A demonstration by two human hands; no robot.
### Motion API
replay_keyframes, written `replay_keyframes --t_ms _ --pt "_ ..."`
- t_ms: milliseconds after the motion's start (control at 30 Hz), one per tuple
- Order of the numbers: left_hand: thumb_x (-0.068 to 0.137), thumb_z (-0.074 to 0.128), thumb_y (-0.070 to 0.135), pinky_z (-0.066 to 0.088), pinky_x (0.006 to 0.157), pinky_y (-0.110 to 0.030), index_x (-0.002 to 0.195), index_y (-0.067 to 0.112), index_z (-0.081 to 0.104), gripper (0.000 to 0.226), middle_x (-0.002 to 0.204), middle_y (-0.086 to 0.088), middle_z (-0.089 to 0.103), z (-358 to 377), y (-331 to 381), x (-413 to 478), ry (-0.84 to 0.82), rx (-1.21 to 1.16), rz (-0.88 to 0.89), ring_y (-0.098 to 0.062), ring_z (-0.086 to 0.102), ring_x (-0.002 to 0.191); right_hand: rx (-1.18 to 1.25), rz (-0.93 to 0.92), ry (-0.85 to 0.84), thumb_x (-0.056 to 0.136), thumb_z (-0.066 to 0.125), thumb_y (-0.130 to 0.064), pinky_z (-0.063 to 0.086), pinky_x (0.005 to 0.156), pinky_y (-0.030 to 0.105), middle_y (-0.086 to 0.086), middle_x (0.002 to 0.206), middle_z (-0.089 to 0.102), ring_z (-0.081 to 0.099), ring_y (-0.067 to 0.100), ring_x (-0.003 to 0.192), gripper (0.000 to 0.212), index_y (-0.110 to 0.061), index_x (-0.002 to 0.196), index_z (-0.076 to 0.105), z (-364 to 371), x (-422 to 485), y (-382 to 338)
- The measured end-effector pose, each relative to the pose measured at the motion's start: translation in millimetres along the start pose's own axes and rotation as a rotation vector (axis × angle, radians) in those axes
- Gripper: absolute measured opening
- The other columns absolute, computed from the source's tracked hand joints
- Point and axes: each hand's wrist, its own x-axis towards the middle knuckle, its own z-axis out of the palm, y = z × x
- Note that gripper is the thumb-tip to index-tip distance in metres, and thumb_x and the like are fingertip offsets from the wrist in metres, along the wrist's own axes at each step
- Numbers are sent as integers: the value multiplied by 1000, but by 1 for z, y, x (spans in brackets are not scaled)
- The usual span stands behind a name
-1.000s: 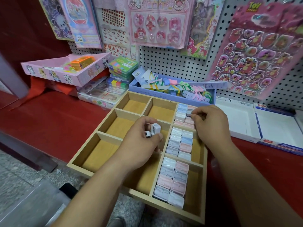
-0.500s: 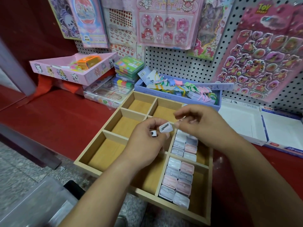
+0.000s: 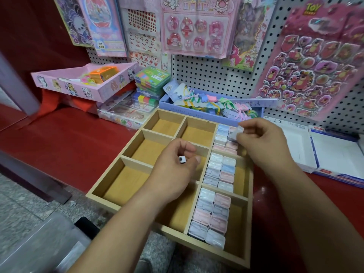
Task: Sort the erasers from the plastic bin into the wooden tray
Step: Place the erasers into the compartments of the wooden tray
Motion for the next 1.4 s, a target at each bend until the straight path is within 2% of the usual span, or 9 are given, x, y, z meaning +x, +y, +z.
replay_keyframes --t_ms 233,367,567,667,800,1033,1133,1267,1400 --pt "89 54 -2 39 57 -24 95 22 48 26 78 2 49 2 5 -2 -63 38 -68 -5 44 53 -574 -202 -103 89 68 -17 45 83 28 -4 100 60 57 13 86 32 -26 119 70 -3 0 14" --pt "97 41 -10 49 58 -19 96 20 44 31 86 -3 57 2 6 -4 -71 64 -73 -9 55 62 -682 -256 -98 89 69 -16 43 78 29 -7 91 56 56 15 86 16 -23 103 72 2 0 12" --pt "101 49 -7 56 60 -27 102 16 51 23 87 -7 67 2 4 -2 -56 -61 -88 -12 64 61 -683 -247 -87 95 66 -14 35 81 22 -2 106 50 49 11 85 12 -18 100 77 7 3 15" --pt "97 60 -5 59 70 -44 105 8 55 16 85 -10 71 3 4 -1 -4 -123 -86 -23 69 69 -680 -236 -100 94 69 -19 38 83 24 -1 107 50 52 12 85 11 -20 102 76 6 3 15" --pt "95 65 -1 59 69 -34 104 1 64 9 91 -21 66 3 9 -1 27 -123 -70 -20 69 68 -595 -270 -60 91 72 -19 45 83 29 -8 96 51 53 10 81 12 -28 98 71 3 -2 6" --pt "93 67 -2 59 66 -21 104 -7 66 13 74 -11 67 1 9 4 80 -199 -67 -15 66 60 -272 -313 -469 73 90 -18 52 69 22 -9 84 66 60 2 71 30 -37 91 75 24 -27 -24" --pt "93 67 0 57 59 -19 100 -8 67 11 62 -1 67 0 9 4 91 -211 -54 -13 63 55 -328 -373 -437 72 90 -17 45 66 13 -13 84 61 57 0 71 30 -34 90 73 36 -32 -23" --pt "98 64 15 57 59 -27 96 1 69 15 77 -9 71 -4 14 1 126 -253 -72 -16 67 66 -310 -386 -370 82 82 -18 49 69 22 -11 80 60 57 4 68 19 -31 92 73 36 -27 -14" --pt "97 64 20 49 70 -18 92 21 70 8 86 2 71 -17 6 1 269 234 126 -4 62 72 -451 -310 -136 86 79 -33 49 72 30 -12 79 59 58 5 74 11 -29 88 70 15 -15 -5"
